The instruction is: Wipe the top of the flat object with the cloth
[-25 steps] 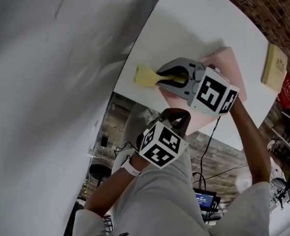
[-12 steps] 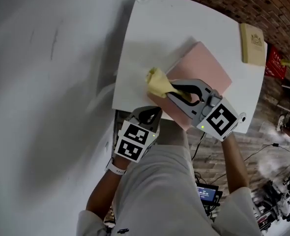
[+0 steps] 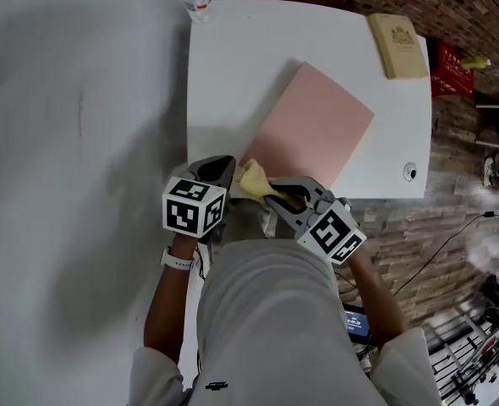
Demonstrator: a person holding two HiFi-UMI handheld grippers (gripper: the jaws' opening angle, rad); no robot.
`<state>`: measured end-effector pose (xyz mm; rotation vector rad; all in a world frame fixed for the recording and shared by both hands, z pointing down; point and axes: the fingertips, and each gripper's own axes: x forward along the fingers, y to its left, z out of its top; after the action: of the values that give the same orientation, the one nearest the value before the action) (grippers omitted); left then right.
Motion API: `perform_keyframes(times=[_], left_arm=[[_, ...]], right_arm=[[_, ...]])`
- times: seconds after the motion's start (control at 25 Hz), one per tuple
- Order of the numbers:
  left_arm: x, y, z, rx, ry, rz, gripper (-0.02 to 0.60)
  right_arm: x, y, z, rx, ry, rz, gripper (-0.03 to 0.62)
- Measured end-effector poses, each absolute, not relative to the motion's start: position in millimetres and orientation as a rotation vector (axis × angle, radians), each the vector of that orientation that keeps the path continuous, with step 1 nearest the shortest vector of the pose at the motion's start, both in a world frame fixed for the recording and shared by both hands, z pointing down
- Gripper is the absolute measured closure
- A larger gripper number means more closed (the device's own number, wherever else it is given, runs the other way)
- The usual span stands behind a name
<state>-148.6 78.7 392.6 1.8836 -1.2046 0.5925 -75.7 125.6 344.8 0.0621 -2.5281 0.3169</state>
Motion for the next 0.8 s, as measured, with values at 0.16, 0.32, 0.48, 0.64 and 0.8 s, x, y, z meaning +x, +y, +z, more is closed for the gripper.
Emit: perform_keyframes(times=[0.16, 0.32, 0.48, 0.64, 0.8], left_arm=[[-150, 62, 402, 1.943, -1.124, 0.632, 0.563], [-142, 46, 421, 1.95, -1.01, 0.686, 0.563], [-127, 47, 440, 1.985, -0.899, 0.784, 0.563], [-104, 52, 453, 2.034, -0.78, 0.836, 0.563], [-93, 60, 463, 2.034, -0.742, 0.861, 0.563]], right_arm=[[-95, 144, 365, 0.067, -2.528, 0.428, 0.534], [-110, 147, 395, 0.093, -2.502, 0.539, 0.536], [-114, 152, 430, 0.147, -2.406, 0.513, 0.534], [-105, 149, 450, 0.277, -2.321, 0.569, 0.535], [-95, 152, 465, 0.378, -2.25, 0.603, 0.535]])
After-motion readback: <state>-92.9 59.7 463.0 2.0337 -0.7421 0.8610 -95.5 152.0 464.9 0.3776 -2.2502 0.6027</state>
